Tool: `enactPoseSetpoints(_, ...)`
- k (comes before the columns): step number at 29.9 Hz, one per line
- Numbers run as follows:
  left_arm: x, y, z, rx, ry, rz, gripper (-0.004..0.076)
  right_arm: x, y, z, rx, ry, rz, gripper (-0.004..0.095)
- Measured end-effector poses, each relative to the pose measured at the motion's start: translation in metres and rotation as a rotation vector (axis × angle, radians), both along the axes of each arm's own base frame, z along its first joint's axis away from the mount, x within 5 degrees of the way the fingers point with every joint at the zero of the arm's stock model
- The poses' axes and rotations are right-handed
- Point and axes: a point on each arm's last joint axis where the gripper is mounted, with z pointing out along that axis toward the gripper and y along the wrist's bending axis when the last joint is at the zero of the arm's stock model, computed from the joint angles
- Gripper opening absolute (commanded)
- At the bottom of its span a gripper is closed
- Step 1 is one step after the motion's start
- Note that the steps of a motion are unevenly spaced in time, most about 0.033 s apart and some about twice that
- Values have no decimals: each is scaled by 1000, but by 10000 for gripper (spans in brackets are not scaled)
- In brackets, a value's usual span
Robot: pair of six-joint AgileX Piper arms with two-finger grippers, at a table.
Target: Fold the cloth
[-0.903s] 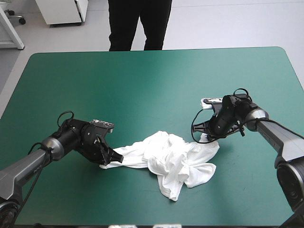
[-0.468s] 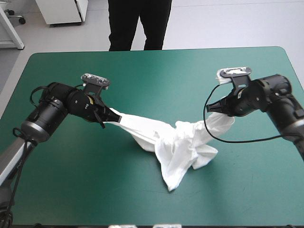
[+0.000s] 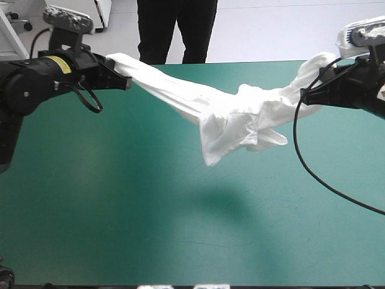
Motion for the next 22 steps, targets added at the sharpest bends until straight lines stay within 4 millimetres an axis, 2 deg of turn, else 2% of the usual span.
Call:
enactPoseSetpoints(7,-46,11,59,-90,-223,-94,-9,-38,-10,50,17,-215,30,-17)
enactPoseSetpoints(10,-71,18,73,-107,-286,-133,-9,-54,-13,62,33,-266,40,-17)
enactPoseSetpoints(13,-94,26,77,-94,-294,-153,-9,-70,-17,66,39,-256,52,-17)
enactPoseSetpoints(17,-123,38,70,-67,-288,-163,-9,-87,-21,65,89,-260,49,-17)
enactPoseSetpoints(22,-146,50,40,-1,-200,-154,-9,-107,-26,46,159,-199,34,-17)
